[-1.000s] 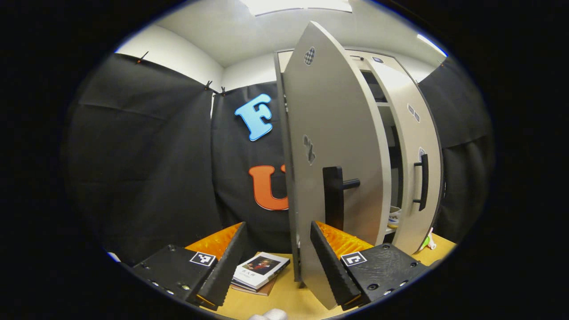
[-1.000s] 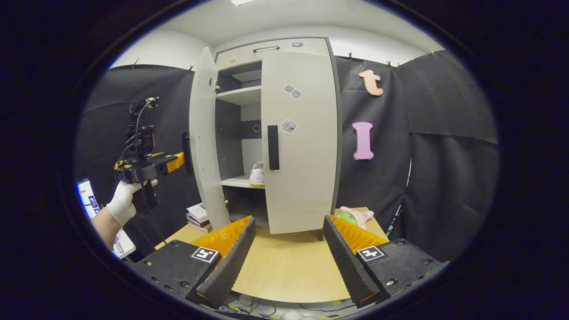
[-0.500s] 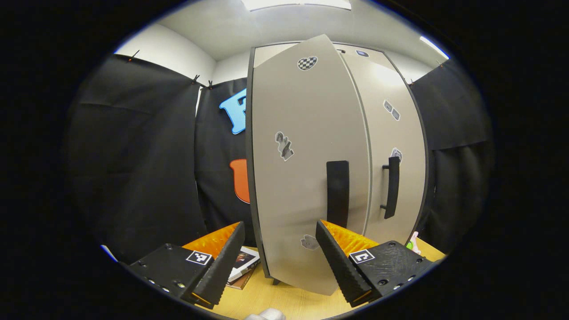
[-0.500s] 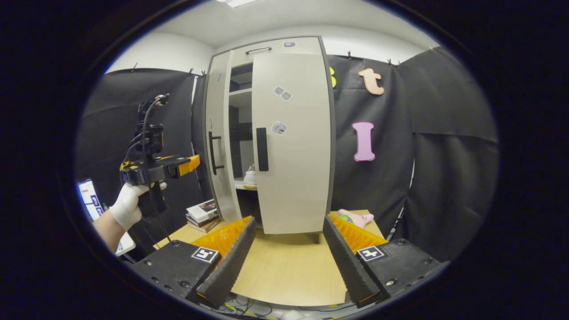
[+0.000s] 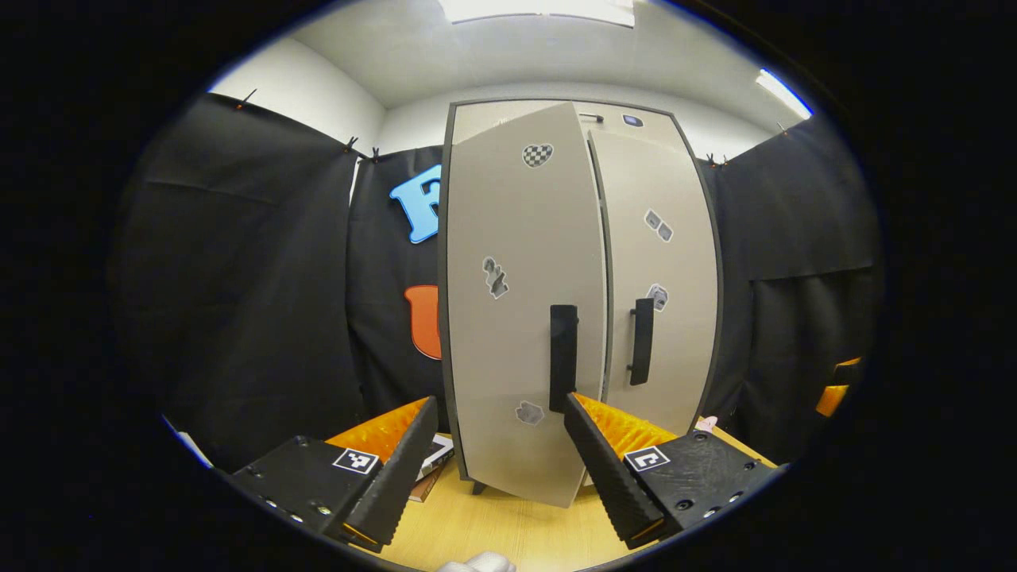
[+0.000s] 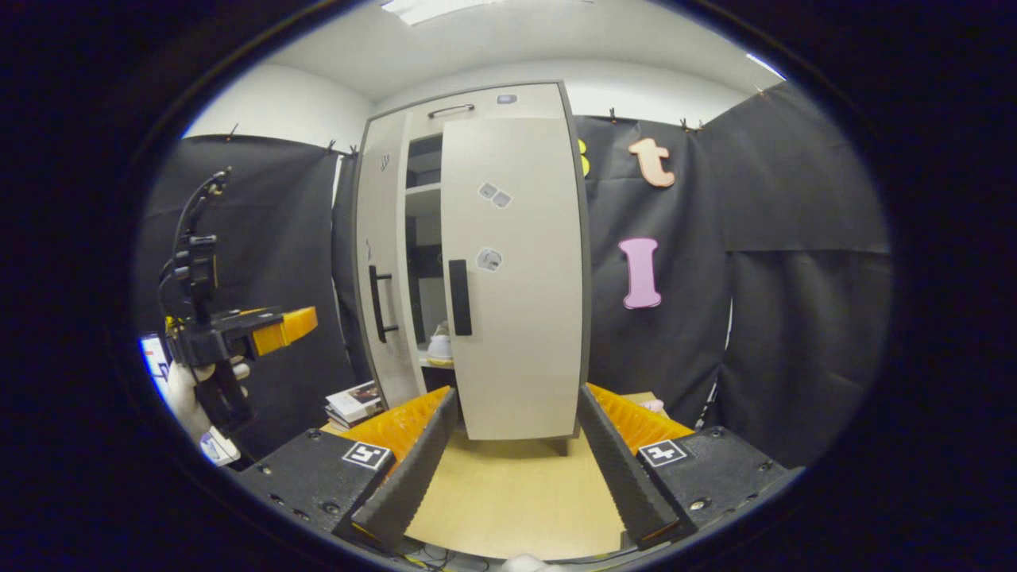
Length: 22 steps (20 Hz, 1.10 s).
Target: Grab one shoe with the right hand and put it into the shoe cabinet, grab the other shoe with the left hand and put it into the shoe cabinet; then close the right door with the right hand and the left door with the left hand.
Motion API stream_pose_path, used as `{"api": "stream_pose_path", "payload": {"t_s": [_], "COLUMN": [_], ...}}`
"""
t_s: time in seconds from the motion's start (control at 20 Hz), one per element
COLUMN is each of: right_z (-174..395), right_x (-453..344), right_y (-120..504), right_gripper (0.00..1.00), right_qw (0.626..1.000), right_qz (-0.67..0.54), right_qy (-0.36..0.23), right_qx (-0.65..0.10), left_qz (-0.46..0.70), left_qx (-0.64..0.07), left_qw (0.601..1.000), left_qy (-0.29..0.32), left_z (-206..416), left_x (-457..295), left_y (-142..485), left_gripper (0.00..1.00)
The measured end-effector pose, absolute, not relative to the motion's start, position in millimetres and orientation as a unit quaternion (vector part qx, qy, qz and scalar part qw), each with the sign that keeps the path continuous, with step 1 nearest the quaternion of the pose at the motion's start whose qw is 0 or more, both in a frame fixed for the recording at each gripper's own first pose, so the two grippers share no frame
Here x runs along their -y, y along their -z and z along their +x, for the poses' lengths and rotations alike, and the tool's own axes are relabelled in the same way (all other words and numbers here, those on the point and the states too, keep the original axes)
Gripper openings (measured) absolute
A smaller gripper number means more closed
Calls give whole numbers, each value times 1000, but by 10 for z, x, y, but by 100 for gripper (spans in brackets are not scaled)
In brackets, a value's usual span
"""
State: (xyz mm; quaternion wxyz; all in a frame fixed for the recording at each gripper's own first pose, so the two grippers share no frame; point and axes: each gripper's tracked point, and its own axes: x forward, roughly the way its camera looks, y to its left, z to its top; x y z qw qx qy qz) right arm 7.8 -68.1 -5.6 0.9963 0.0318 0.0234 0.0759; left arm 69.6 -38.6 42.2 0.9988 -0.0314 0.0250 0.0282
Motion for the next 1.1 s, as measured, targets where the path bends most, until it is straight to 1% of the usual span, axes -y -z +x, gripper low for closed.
{"api": "stream_pose_path", "payload": {"t_s": [0.2,0.25,0.3,0.45,0.5,0.55,0.65,0.7,0.75,0.8,0.85,0.9,1.1], "right_z": [34,26,14,30,18,19,12,2,-11,-19,-33,-46,-71], "right_x": [584,572,554,565,564,565,557,542,528,511,489,471,430], "right_y": [15,22,10,35,40,47,38,24,9,4,8,2,-3], "right_gripper": [99,94,99,99,94,99,99,94,94,99,94,99,99], "right_qw": [997,997,997,998,998,998,998,998,998,998,999,999,999], "right_qz": [38,38,36,36,40,44,45,41,38,35,32,32,32], "right_qy": [-71,-69,-66,-53,-51,-50,-47,-45,-43,-43,-43,-43,-43], "right_qx": [-17,-16,-11,-12,-14,-16,-16,-14,-10,-10,-10,-10,-8], "left_qz": [-52,-53,-51,-41,-37,-34,-33,-34,-36,-39,-40,-39,-40], "left_qx": [-37,-42,-42,-40,-41,-41,-39,-38,-38,-37,-34,-34,-34], "left_qw": [998,998,998,998,998,998,999,999,999,998,999,999,999], "left_qy": [-19,-19,-22,-24,-22,-19,-18,-17,-16,-14,-12,-11,-5], "left_z": [382,287,202,49,30,9,-22,-22,-31,-30,-18,-22,-17], "left_x": [392,391,377,345,351,354,319,310,305,292,292,281,272], "left_y": [-392,-348,-320,-280,-270,-267,-277,-277,-289,-304,-318,-320,-320], "left_gripper": [96,96,96,96,96,96,96,96,96,96,96,96,96]}}
